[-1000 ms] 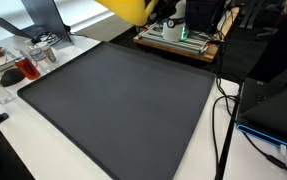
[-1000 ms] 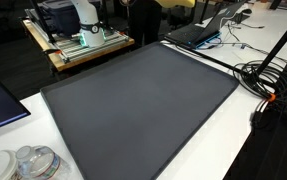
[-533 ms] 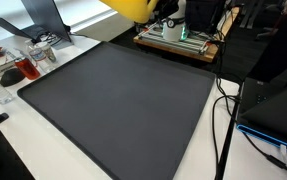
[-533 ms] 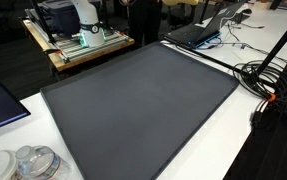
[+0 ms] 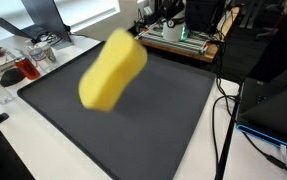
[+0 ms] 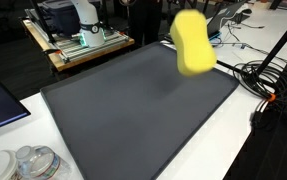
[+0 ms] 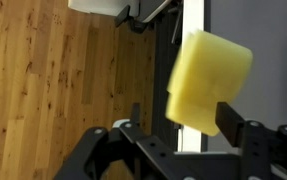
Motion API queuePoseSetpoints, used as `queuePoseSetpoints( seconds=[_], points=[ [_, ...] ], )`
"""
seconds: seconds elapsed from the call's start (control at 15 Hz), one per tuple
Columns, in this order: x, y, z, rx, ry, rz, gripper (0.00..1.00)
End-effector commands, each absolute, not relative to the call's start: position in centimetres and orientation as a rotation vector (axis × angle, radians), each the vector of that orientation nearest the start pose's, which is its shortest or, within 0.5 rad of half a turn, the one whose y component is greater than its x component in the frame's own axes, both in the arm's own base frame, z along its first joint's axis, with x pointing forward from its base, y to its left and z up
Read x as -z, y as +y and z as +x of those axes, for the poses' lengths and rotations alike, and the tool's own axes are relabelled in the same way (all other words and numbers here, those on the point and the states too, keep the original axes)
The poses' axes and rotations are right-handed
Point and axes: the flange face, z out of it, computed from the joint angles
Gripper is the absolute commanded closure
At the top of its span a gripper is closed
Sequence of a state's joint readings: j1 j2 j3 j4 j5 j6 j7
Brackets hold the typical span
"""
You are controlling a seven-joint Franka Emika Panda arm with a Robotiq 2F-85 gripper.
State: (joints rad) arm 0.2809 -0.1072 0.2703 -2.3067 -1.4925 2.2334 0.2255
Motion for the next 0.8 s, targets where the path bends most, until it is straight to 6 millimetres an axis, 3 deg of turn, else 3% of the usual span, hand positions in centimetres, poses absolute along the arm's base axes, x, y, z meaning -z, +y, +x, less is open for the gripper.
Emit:
queuePoseSetpoints(
  seconds=[0.0,0.33,0.73],
  points=[
    [-41.7,23.9,45.0,-0.493,1.274,1.599,0.00],
    [-41.6,23.7,45.1,-0.443,1.291,1.689,0.00],
    [-43.4,22.8,45.7,-0.427,1.277,2.039,0.00]
  ],
)
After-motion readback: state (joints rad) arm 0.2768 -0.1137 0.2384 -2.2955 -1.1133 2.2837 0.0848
